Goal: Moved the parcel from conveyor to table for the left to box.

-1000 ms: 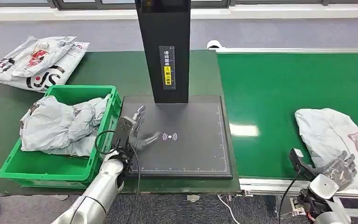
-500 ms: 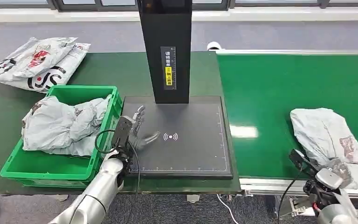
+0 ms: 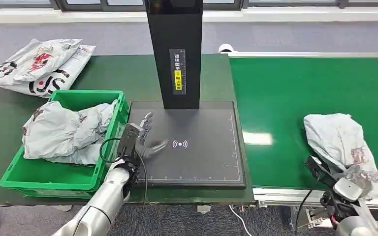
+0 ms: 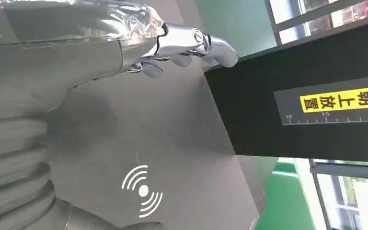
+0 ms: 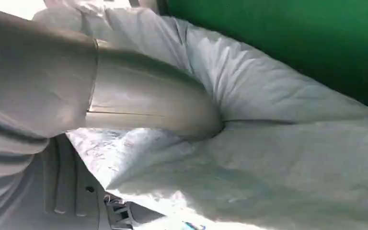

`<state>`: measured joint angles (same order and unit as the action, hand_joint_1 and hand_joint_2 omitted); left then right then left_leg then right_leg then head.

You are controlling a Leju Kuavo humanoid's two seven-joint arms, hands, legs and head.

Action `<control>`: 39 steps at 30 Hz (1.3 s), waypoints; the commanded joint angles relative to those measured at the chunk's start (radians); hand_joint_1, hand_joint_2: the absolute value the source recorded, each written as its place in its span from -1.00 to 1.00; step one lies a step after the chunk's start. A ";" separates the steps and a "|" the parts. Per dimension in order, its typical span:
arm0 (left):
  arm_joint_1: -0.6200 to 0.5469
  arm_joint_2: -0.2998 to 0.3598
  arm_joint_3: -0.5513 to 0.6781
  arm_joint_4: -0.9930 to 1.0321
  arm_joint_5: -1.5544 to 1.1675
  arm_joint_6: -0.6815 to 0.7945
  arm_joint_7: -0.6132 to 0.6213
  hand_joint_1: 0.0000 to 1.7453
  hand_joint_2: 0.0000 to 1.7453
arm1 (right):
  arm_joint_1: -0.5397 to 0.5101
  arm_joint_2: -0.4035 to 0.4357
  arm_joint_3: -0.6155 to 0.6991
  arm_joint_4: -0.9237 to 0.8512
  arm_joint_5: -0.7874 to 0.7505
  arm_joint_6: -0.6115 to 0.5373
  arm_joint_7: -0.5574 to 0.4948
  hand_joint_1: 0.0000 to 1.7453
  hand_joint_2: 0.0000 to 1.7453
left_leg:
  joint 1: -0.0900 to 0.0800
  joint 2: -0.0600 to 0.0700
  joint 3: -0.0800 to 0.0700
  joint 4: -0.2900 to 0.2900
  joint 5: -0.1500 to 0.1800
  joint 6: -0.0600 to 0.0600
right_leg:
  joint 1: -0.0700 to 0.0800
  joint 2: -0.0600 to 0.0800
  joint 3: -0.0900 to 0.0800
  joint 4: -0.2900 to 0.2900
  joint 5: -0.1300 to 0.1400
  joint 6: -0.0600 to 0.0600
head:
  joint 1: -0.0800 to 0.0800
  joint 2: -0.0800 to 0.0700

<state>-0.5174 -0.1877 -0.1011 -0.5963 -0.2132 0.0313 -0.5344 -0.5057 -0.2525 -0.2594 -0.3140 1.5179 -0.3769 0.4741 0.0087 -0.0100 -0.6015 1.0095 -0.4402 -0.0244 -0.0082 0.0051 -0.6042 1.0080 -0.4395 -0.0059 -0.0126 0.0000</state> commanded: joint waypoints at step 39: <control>-0.065 -0.016 0.095 -0.091 0.012 0.208 -0.053 -1.00 1.00 | 0.122 0.309 0.771 -0.540 -0.544 0.265 -0.549 1.00 1.00 | 0.001 -0.004 -0.002 -0.004 0.003 -0.003 | 0.002 -0.002 -0.004 -0.001 -0.001 -0.002 | 0.000 0.000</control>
<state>-0.5225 -0.2113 -0.0130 -0.7378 -0.2060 0.2430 -0.5940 -0.2965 0.1378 0.3542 -1.0610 1.0121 -0.1485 -0.0388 0.0099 -0.0146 -0.6063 1.0070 -0.4372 -0.0286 -0.0071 0.0035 -0.6117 1.0101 -0.4413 -0.0090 -0.0130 -0.0004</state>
